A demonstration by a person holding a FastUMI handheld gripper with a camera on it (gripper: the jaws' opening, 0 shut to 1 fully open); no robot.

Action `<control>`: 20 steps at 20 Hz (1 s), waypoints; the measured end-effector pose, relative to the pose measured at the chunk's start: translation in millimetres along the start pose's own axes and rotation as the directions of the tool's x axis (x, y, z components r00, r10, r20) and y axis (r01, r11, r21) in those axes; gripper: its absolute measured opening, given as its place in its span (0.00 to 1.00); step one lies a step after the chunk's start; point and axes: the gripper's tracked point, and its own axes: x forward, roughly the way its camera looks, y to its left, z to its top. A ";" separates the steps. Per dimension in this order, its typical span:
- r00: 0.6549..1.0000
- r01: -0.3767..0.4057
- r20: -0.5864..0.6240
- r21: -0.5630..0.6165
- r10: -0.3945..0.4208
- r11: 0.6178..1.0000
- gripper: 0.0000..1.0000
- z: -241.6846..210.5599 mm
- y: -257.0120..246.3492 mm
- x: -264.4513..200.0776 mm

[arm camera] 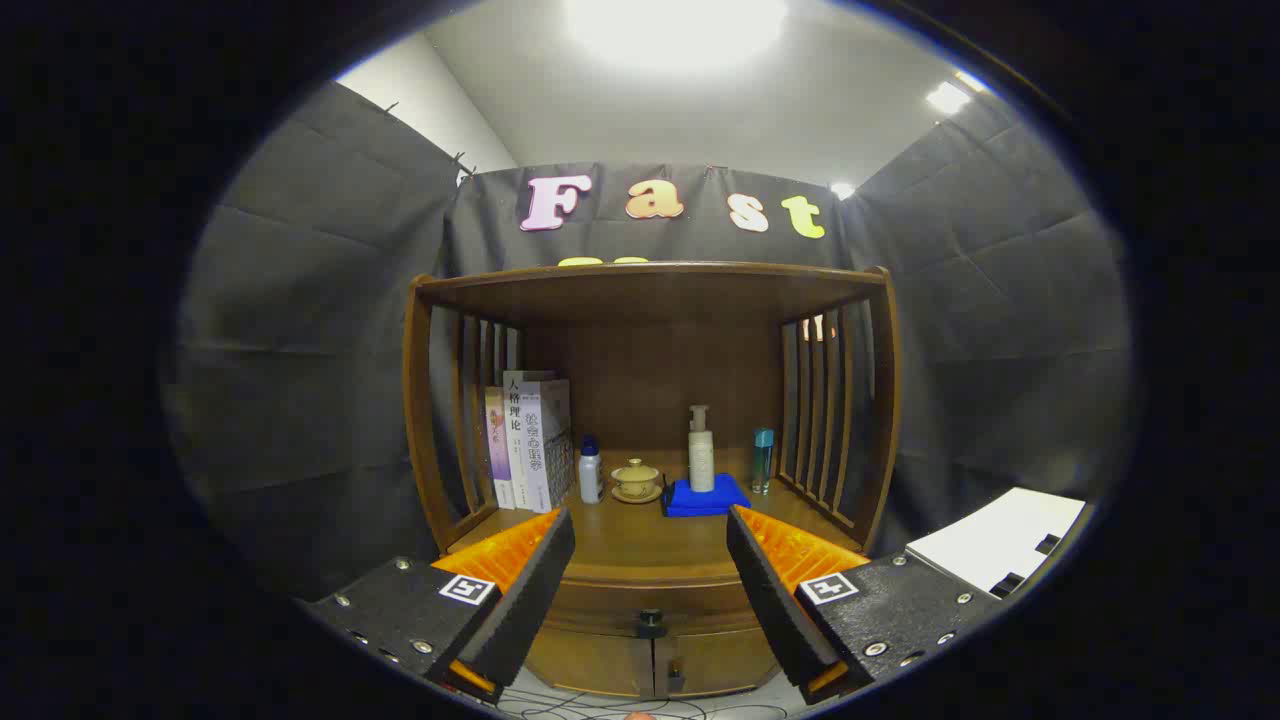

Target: Pull open the drawer, take out the items inside it, and place them on the countertop above the cabinet.

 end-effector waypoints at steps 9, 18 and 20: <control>0.998 0.064 0.012 0.003 -0.064 0.998 0.95 -4.2 -24.3 5.8; 0.993 0.111 0.046 -0.033 -0.109 0.993 0.95 3.8 -40.8 5.3; 0.991 0.121 0.073 -0.069 -0.116 0.990 0.95 12.0 -43.8 5.2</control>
